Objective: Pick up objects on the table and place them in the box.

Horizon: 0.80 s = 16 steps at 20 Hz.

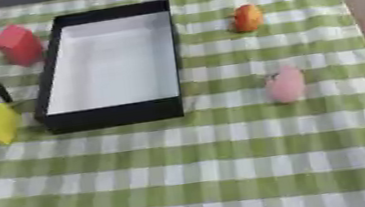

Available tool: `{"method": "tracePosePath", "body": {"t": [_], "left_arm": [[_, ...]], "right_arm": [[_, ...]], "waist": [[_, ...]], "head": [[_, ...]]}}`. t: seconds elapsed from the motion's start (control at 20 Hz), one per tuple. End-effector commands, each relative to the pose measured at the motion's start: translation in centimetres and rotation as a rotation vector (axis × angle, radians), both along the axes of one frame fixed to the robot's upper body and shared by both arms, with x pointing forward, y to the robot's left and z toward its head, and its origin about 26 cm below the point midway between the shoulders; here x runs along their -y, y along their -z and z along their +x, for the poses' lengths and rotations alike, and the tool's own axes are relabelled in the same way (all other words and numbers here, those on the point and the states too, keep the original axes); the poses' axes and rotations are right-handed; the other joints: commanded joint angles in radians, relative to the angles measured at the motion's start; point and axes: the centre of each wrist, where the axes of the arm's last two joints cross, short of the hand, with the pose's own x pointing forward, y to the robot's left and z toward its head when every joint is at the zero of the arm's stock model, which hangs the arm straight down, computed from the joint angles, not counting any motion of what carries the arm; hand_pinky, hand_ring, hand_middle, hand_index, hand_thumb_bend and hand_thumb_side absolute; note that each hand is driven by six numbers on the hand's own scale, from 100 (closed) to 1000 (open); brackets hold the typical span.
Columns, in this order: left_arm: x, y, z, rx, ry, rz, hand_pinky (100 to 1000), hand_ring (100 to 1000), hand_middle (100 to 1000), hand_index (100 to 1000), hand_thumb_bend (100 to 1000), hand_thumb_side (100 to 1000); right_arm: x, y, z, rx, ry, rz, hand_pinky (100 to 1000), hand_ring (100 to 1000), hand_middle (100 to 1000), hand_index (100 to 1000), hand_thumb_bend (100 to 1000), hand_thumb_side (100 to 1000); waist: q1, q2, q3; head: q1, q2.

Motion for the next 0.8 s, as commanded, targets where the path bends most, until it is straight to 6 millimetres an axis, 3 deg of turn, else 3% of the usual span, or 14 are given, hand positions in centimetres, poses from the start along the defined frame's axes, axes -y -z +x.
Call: {"method": "tracePosePath", "body": {"t": [0.05,0.4,0.8], "left_arm": [[-0.55,-0.8,0.08,0.022,-0.011,0.026,787,822,821,844,725,100],[-0.71,-0.37,0.12,0.034,-0.018,0.066,741,756,773,833,698,100],[-0.26,-1.05,-0.14,0.161,0.0,0.082,648,650,674,763,647,100]], "right_arm": [[0.38,-1.02,-0.11,0.027,0.011,-0.011,754,690,750,890,100,741],[0.44,-0.9,-0.12,0.022,0.011,-0.008,753,689,749,890,100,747],[0.44,-0.86,-0.11,0.02,0.009,-0.008,753,688,748,887,100,754]], "waist": [[-0.014,0.002,-0.001],[-0.015,0.003,0.0],[-0.015,0.003,0.003]], "head": [[0.004,-0.002],[0.006,-0.002],[0.006,-0.002]]}}
